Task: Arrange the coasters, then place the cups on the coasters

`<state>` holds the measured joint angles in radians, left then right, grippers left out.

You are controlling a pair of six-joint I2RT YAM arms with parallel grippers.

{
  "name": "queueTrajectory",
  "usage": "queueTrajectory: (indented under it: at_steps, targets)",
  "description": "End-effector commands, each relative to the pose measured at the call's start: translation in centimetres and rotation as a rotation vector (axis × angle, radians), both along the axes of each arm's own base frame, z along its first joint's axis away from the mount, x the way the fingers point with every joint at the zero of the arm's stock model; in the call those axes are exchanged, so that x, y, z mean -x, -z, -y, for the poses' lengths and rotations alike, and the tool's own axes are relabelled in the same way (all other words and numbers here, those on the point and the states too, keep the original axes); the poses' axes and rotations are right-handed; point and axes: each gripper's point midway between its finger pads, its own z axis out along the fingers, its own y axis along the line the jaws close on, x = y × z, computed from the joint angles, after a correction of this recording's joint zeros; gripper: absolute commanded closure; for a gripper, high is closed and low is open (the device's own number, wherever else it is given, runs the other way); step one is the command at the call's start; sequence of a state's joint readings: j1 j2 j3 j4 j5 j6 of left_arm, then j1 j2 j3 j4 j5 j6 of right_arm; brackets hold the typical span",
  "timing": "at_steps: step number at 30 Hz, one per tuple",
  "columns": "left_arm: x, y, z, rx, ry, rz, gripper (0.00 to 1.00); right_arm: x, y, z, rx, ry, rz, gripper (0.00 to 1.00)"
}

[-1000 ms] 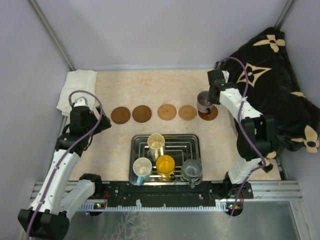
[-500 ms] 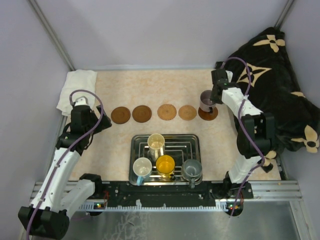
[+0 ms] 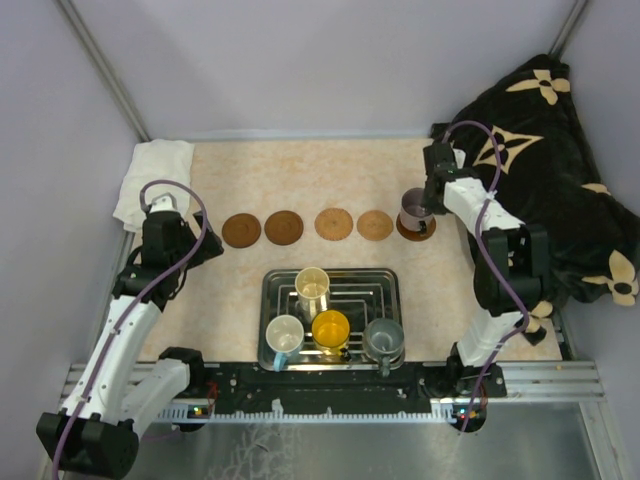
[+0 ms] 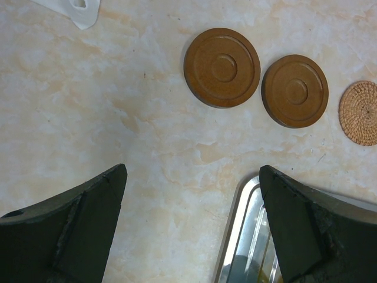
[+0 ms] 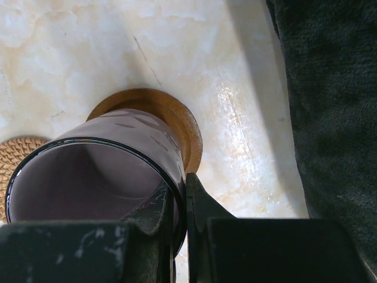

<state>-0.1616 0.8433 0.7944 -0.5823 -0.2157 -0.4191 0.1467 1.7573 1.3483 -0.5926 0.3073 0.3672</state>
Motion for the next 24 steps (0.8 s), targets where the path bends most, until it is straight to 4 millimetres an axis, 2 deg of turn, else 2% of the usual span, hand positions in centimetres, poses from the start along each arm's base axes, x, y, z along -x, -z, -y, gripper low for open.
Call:
queueTrajectory:
  at_steps: [1, 18, 24]
  targets:
    - [-0.4, -0.4, -0.1, 0.001, -0.006, 0.027, 0.00, -1.1, -1.3, 0.2, -0.023, 0.006, 0.061, 1.00]
    - [-0.4, -0.7, 0.0, 0.005, -0.003, 0.033, 0.00, -1.8, -0.2, 1.2, -0.016, 0.012, 0.037, 1.00]
    - [-0.4, -0.8, -0.2, 0.001, -0.009, 0.034, 0.00, -2.0, 0.5, 0.8, -0.028, -0.008, 0.030, 1.00]
